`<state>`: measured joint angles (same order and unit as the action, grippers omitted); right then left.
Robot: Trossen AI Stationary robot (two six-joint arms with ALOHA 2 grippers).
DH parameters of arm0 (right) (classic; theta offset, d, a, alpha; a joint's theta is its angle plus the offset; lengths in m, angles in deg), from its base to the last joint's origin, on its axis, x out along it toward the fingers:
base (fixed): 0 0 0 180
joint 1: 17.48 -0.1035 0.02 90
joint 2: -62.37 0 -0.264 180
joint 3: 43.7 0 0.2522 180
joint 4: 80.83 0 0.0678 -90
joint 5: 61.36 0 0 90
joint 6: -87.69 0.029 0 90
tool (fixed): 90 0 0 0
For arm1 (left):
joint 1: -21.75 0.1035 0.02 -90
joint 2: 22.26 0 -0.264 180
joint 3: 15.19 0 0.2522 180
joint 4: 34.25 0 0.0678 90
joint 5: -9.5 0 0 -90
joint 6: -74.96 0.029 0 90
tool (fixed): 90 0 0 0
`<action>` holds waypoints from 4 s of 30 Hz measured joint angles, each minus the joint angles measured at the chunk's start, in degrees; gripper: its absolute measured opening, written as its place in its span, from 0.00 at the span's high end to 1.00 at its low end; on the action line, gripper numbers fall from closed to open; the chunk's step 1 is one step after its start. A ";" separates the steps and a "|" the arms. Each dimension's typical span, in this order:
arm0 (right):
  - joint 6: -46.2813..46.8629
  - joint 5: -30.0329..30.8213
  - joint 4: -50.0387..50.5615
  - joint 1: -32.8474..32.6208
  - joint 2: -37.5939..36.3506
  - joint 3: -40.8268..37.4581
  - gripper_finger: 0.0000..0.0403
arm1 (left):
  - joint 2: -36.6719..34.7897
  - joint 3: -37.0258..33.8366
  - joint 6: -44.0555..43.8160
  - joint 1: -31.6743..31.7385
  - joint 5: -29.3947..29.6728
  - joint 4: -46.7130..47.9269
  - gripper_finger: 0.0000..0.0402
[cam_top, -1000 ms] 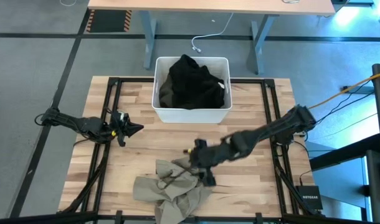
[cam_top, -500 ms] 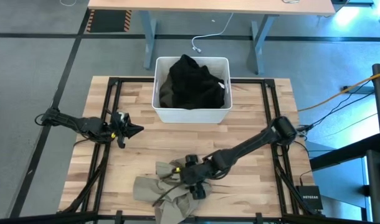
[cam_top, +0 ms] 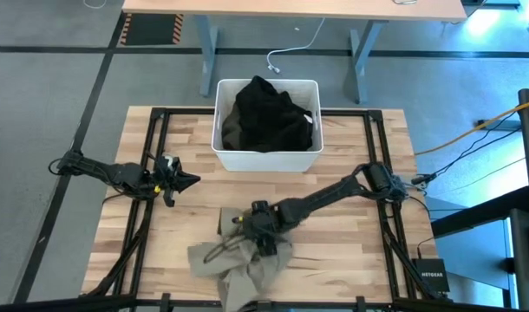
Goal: Sort clothes
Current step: Put the brown pants into the white laundry bin, then return to Home Position
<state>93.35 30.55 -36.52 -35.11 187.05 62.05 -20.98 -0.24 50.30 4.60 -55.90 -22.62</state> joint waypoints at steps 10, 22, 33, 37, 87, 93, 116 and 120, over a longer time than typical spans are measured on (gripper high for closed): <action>-0.62 2.38 3.85 5.95 4.95 0.52 0.69 | 0.00 0.00 -0.42 0.00 0.02 0.02 1.00; 2.74 22.82 11.86 3.46 0.05 -0.63 0.92 | 0.00 0.02 -2.36 -0.07 -0.07 0.28 1.00; 2.74 30.01 9.21 2.56 -16.63 -0.39 0.92 | 0.00 0.02 -2.39 -0.09 -0.30 0.37 1.00; 0.44 35.06 6.48 2.78 -23.69 -0.35 0.92 | 0.00 0.02 -2.39 -0.09 -0.33 0.37 1.00; -1.68 14.10 16.30 34.71 -7.69 11.41 0.91 | 0.00 0.04 0.06 -0.07 -0.33 0.44 1.00; -0.50 13.97 17.35 34.39 -7.32 11.43 0.75 | 0.00 0.04 0.03 -0.07 -0.37 0.44 1.00; -1.79 11.49 45.16 20.96 -22.46 37.34 0.33 | 0.00 -0.02 4.37 -0.07 -1.77 -1.39 1.00; -2.29 13.57 44.30 14.66 -27.34 31.02 0.34 | -0.04 0.02 7.14 -0.42 -1.75 -3.37 1.00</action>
<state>91.06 44.12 7.78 -20.45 159.70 93.06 -21.02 -0.22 57.44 4.18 -57.65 -25.99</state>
